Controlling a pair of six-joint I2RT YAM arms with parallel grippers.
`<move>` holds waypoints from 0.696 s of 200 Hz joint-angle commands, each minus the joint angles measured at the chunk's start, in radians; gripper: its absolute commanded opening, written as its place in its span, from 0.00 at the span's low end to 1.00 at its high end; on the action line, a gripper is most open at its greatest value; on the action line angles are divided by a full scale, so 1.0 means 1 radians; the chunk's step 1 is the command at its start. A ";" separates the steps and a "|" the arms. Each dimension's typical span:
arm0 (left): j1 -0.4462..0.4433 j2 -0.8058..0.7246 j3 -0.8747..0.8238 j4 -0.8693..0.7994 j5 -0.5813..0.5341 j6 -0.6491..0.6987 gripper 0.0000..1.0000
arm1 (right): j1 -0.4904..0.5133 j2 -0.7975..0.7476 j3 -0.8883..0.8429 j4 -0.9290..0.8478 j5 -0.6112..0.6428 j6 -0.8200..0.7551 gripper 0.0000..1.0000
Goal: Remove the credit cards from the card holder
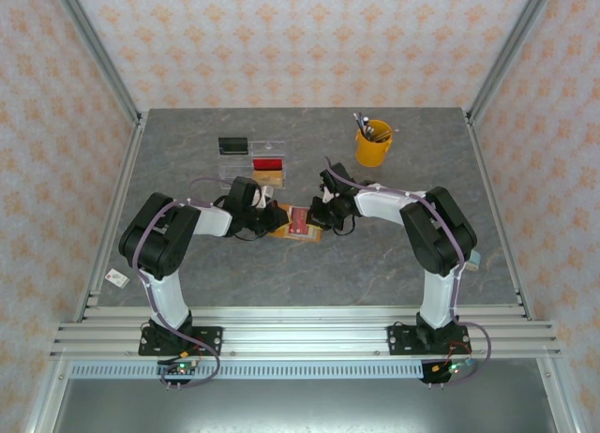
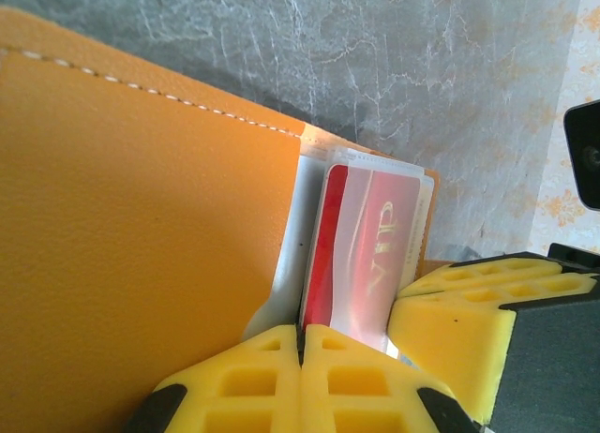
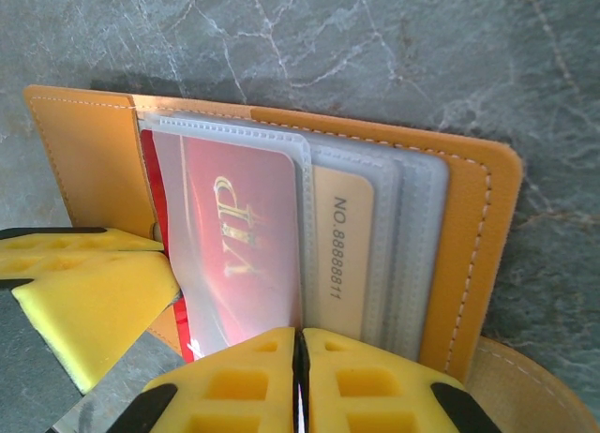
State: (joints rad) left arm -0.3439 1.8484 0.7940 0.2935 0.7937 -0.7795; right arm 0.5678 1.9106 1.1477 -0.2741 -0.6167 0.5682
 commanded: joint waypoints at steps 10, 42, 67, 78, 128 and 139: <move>0.014 -0.033 -0.006 -0.094 -0.079 0.043 0.00 | -0.003 0.053 -0.032 -0.113 0.094 -0.005 0.11; 0.016 -0.054 -0.009 -0.101 -0.102 0.046 0.00 | -0.005 0.042 -0.042 -0.087 0.075 -0.002 0.12; 0.016 -0.055 -0.020 -0.058 -0.082 0.021 0.00 | -0.006 0.029 -0.060 -0.038 0.038 0.011 0.16; 0.016 -0.050 -0.028 -0.016 -0.051 -0.002 0.00 | -0.006 0.023 -0.064 -0.022 0.027 0.013 0.17; 0.016 -0.010 -0.035 0.121 0.022 -0.100 0.19 | -0.007 0.043 -0.064 -0.011 0.013 0.021 0.15; 0.015 0.002 -0.035 0.143 0.029 -0.120 0.21 | -0.008 0.048 -0.067 -0.003 0.003 0.025 0.15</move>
State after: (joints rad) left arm -0.3374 1.8225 0.7647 0.3477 0.7876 -0.8417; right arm 0.5610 1.9049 1.1275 -0.2359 -0.6472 0.5800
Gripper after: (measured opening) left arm 0.193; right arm 0.150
